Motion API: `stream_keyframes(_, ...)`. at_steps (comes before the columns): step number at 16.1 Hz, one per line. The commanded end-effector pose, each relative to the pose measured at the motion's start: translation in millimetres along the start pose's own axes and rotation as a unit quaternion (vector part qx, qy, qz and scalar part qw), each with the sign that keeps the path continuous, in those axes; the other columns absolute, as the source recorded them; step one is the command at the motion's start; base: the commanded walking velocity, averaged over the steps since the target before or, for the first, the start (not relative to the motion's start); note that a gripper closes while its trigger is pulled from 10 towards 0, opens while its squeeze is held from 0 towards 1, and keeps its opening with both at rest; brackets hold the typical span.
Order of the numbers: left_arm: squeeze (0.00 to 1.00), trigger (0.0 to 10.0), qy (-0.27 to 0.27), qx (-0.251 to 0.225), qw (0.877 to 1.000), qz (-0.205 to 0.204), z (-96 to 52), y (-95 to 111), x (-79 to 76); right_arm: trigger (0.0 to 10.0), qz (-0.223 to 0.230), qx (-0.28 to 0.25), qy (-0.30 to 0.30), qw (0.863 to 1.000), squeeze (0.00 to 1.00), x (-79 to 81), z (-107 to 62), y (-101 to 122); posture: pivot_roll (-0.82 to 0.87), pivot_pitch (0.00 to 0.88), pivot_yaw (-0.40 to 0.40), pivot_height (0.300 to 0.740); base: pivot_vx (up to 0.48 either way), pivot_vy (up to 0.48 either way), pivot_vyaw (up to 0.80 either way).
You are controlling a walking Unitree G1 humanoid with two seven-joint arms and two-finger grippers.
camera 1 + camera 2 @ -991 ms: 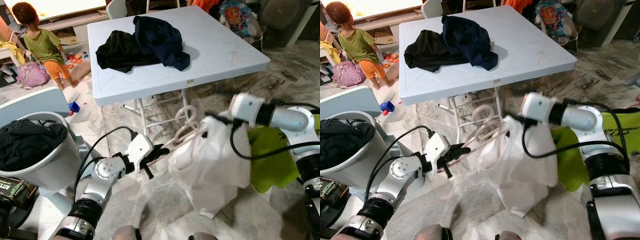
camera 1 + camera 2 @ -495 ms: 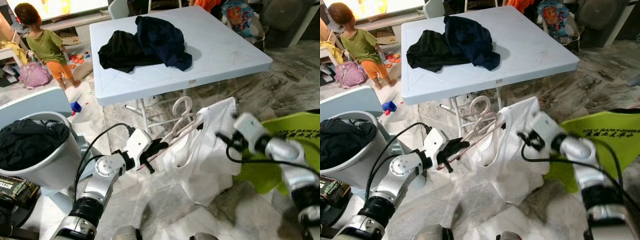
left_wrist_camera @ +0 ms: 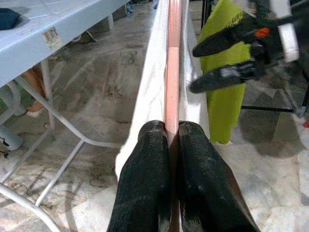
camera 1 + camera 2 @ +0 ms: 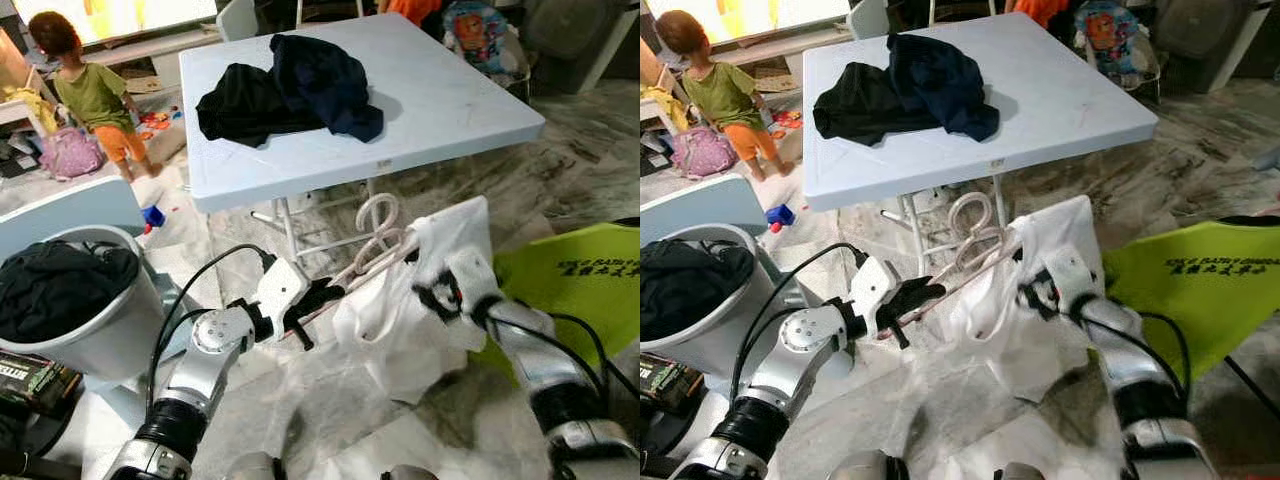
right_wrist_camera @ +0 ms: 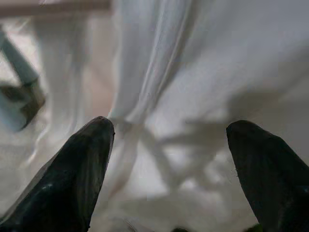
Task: Hang hanger
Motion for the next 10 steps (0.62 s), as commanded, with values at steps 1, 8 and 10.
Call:
stream_keyframes(1,0.00,0.0,-0.008,-0.038,0.999,0.018,0.8,21,-2.0,10.0,0.022,0.006,-0.031,0.999,0.00,-6.6,3.2,4,-0.09,0.000,0.076,0.740,0.000,0.000,0.00)
stream_keyframes(8,0.00,0.0,-0.015,-0.041,0.999,0.016,4.0,23,-11.5,0.0,0.045,0.006,-0.072,0.996,0.00,-11.8,10.9,11,-0.09,0.000,0.062,0.740,0.000,0.000,0.00)
stream_keyframes(10,0.00,0.0,-0.018,-0.045,0.999,0.014,5.7,25,-13.8,0.0,0.044,0.009,-0.085,0.995,0.00,-15.6,11.5,10,-0.09,0.000,0.059,0.740,0.000,0.000,0.00)
Point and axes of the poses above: a point about 5 cm out from each wrist's last joint towards the gripper, its own z axis pointing out of the wrist towards the gripper, its own y axis along the axis of the wrist's last joint, x = y × z, the point moved 4 cm from there along z, pointing out of the wrist towards the gripper, and after that the axes turned 8 degrees about -z, right-handed, at the moved point
